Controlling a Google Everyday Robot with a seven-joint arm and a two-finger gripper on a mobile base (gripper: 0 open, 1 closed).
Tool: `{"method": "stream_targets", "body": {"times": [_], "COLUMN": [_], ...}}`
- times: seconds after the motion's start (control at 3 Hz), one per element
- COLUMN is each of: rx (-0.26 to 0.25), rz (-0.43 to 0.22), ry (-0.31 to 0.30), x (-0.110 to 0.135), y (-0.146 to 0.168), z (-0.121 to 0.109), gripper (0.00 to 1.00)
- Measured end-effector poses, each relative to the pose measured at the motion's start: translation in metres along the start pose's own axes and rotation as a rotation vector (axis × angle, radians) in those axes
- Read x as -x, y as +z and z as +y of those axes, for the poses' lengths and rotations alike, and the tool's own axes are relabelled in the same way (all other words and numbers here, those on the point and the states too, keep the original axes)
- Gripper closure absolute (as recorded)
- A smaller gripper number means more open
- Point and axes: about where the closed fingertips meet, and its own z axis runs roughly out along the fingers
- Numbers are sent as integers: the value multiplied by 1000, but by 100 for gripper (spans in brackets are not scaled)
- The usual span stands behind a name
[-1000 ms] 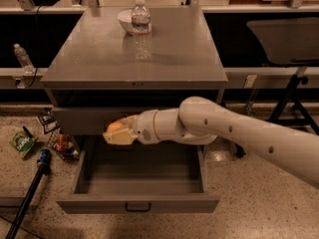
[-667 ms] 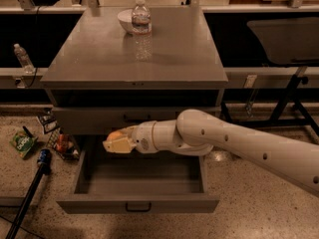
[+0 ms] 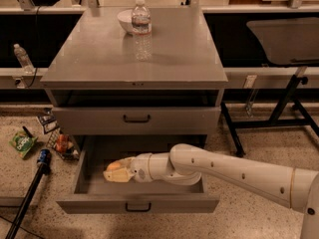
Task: Place orange into middle drawer
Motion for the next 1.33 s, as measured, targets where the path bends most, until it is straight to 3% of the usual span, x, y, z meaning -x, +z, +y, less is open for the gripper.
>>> {"method": "stream_targets", "body": {"times": [0.33, 0.67, 1.0, 1.33], "rx": [0, -15, -62, -109], "rz": [0, 2, 30, 81], "ry": [0, 21, -8, -67], "x": [0, -24, -47, -57], "y": [0, 9, 19, 23], "z": [0, -23, -60, -83], "gripper": [100, 100, 100, 100]}}
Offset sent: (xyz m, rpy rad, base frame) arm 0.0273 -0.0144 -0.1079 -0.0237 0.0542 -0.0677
